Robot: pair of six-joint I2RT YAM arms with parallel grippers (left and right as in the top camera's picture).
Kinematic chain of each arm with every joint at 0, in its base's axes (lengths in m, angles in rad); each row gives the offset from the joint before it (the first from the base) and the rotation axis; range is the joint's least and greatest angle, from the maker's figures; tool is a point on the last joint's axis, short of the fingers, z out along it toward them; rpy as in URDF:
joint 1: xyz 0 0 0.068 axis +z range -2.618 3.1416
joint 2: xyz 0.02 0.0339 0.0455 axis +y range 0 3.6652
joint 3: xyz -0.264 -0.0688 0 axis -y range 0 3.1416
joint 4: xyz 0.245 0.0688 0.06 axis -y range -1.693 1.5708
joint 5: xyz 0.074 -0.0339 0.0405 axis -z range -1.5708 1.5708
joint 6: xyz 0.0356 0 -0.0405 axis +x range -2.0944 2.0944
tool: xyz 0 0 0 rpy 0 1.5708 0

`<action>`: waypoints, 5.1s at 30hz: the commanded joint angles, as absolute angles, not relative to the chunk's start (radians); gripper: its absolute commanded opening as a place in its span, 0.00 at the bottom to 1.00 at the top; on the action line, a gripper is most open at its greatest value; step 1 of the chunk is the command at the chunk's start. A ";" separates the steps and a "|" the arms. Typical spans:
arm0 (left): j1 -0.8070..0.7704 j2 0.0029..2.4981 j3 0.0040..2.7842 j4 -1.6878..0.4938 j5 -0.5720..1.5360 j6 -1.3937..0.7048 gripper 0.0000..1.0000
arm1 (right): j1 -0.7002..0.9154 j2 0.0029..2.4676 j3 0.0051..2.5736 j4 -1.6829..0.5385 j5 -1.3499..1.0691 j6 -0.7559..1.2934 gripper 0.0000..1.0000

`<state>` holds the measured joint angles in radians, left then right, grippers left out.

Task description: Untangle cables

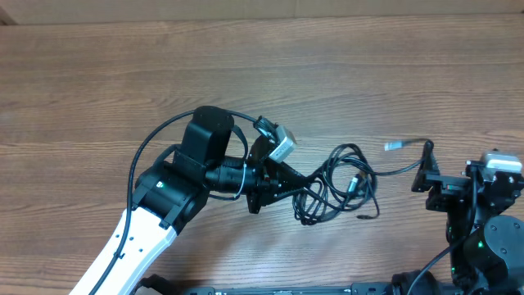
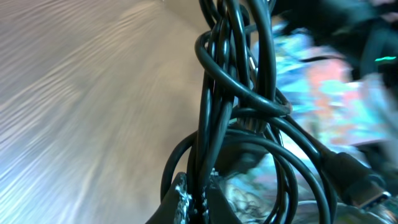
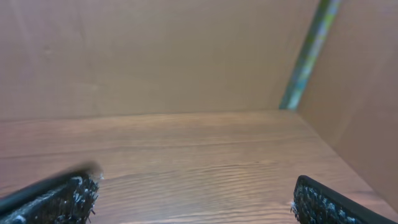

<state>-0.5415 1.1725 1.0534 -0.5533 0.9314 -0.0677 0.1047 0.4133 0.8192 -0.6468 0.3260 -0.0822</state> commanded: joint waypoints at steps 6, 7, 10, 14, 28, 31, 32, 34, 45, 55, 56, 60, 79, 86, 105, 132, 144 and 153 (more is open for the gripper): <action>-0.537 1.151 1.058 -0.641 0.556 0.026 0.04 | 0.101 0.414 0.844 -0.641 0.412 -0.046 1.00; -0.537 1.151 1.058 -0.638 0.556 0.032 0.04 | 0.101 0.414 0.844 -0.643 0.403 -0.044 1.00; -0.537 1.151 1.058 -0.619 0.547 0.048 0.04 | 0.102 0.414 0.844 -0.658 0.334 -0.044 1.00; -0.537 1.151 1.058 -0.609 0.546 0.154 0.04 | 0.102 0.415 0.844 -0.690 0.137 -0.045 1.00; -0.537 1.151 1.058 -0.544 0.656 0.292 0.04 | 0.102 0.415 0.844 -0.713 -0.584 -0.045 1.00; -0.537 1.151 1.058 -0.508 0.660 0.287 0.04 | 0.102 0.414 0.844 -0.712 -0.664 -0.056 1.00; -0.537 1.151 1.058 -0.495 0.676 0.284 0.04 | 0.102 0.414 0.844 -0.712 -0.677 -0.059 1.00; -0.537 1.151 1.058 -0.468 0.728 0.279 0.04 | 0.102 0.414 0.844 -0.710 -0.696 -0.060 1.00; -0.537 1.151 1.058 -0.385 0.918 0.215 0.04 | 0.102 0.415 0.844 -0.656 -0.867 -0.059 1.00; -0.562 1.151 1.058 -0.377 0.947 0.196 0.04 | 0.102 0.415 0.842 -0.690 -0.981 -0.231 1.00; -0.567 1.151 1.058 -0.377 0.950 0.200 0.04 | 0.102 0.415 0.842 -0.697 -0.981 -0.253 1.00; -0.582 1.151 1.058 -0.380 0.977 0.265 0.04 | 0.102 0.415 0.837 -0.702 -0.974 -0.303 0.92; -0.598 1.151 1.058 -0.278 0.997 0.284 0.04 | 0.102 0.416 0.837 -0.731 -0.910 -0.326 0.57; -0.610 1.151 1.058 -0.273 1.044 0.280 0.04 | 0.102 0.416 0.837 -0.738 -0.910 -0.376 0.45; -0.666 1.151 1.058 -0.271 0.874 0.182 0.04 | 0.102 0.416 0.837 -0.740 -0.863 -0.376 0.04; -0.666 1.151 1.058 -0.237 0.809 0.035 0.04 | 0.102 0.416 0.837 -0.757 -0.830 -0.376 0.28; -0.666 1.151 1.058 -0.239 0.778 0.033 0.04 | 0.102 0.416 0.837 -0.757 -0.830 -0.376 0.04; -0.666 1.151 1.058 -0.302 0.579 -0.067 0.04 | 0.102 0.416 0.838 -0.723 -0.889 -0.368 0.04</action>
